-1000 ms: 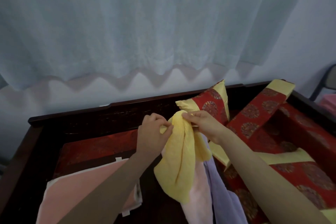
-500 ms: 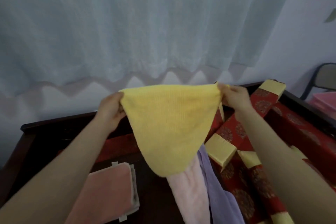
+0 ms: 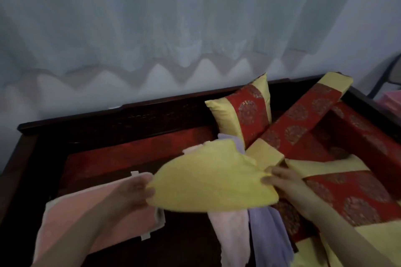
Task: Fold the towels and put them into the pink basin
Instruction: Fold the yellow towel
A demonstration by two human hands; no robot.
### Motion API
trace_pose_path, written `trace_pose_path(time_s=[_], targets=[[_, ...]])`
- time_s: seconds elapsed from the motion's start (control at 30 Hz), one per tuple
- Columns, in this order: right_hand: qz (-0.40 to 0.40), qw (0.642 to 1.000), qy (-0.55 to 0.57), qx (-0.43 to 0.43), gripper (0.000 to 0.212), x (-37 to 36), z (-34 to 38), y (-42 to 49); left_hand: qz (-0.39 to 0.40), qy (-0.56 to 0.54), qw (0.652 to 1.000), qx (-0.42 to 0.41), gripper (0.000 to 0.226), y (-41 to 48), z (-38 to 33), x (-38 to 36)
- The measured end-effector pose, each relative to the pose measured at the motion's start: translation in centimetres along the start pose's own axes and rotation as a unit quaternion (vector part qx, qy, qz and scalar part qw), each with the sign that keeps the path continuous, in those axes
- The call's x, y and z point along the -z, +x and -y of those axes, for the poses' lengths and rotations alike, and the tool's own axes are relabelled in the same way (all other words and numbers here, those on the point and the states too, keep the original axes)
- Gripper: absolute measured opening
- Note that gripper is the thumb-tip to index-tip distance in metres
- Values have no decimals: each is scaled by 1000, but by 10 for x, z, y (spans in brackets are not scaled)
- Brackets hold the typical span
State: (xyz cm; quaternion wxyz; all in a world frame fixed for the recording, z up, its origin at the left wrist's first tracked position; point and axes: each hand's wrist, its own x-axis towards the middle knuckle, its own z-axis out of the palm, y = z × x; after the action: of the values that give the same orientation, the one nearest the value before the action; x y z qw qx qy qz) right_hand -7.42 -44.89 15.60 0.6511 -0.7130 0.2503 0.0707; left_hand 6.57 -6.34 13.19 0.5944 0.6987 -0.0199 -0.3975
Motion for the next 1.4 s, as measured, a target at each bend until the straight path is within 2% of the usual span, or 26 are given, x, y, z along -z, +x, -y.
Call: trace_pose_path(time_s=[0.1, 0.13, 0.23, 0.3, 0.37, 0.47, 0.57, 0.63, 0.7, 0.83, 0.93, 1.0, 1.1, 1.17, 1.23, 1.33, 1.4], targets=[[38, 992, -83, -82, 22, -16, -78, -6, 37, 108, 985, 126, 65, 0, 58, -14], [55, 985, -137, -93, 26, -19, -103, -5, 48, 159, 974, 152, 60, 6, 76, -17], [112, 947, -276, -122, 21, -20, -150, 0, 106, 343, 925, 124, 26, 19, 103, -28], [131, 917, -343, -155, 29, -21, -157, 9, 132, 381, 909, 109, 14, 28, 98, -38], [98, 909, -378, -144, 36, -20, -150, 30, 129, 381, 910, 102, 5, 49, 87, -43], [-10, 911, -406, -64, 35, -19, -114, 79, 65, 378, 923, 40, 4, 101, 59, -51], [-72, 919, -387, 7, 23, -27, -80, 137, -44, 382, 922, -45, 9, 160, 38, -51], [-101, 924, -367, 35, 12, -36, -66, 174, -82, 370, 922, -78, 17, 192, 27, -51], [-127, 926, -354, 36, 25, -44, -63, 208, -92, 365, 923, -73, 33, 218, 22, -54], [-163, 928, -333, -39, 56, -52, -74, 251, -94, 379, 919, -51, 58, 245, 24, -63], [-195, 926, -321, -47, 59, -56, -82, 263, -71, 352, 927, -109, 70, 255, 20, -68], [-203, 926, -317, -35, 50, -57, -80, 265, -28, 305, 940, -148, 81, 260, 11, -73], [-186, 949, -250, 42, 14, -57, -68, 260, 39, 277, 941, -192, 91, 266, -12, -85], [-132, 970, -179, 96, 19, -54, -53, 244, 86, 245, 943, -208, 85, 266, -29, -93], [-47, 988, -79, 127, 14, -48, -33, 217, 131, 246, 936, -216, 64, 260, -46, -101], [36, 992, 40, 117, 7, -28, -14, 169, 199, 331, 898, -212, 24, 240, -69, -110], [54, 987, 107, 107, 4, -13, -15, 140, 239, 423, 852, -194, 18, 224, -75, -108]])
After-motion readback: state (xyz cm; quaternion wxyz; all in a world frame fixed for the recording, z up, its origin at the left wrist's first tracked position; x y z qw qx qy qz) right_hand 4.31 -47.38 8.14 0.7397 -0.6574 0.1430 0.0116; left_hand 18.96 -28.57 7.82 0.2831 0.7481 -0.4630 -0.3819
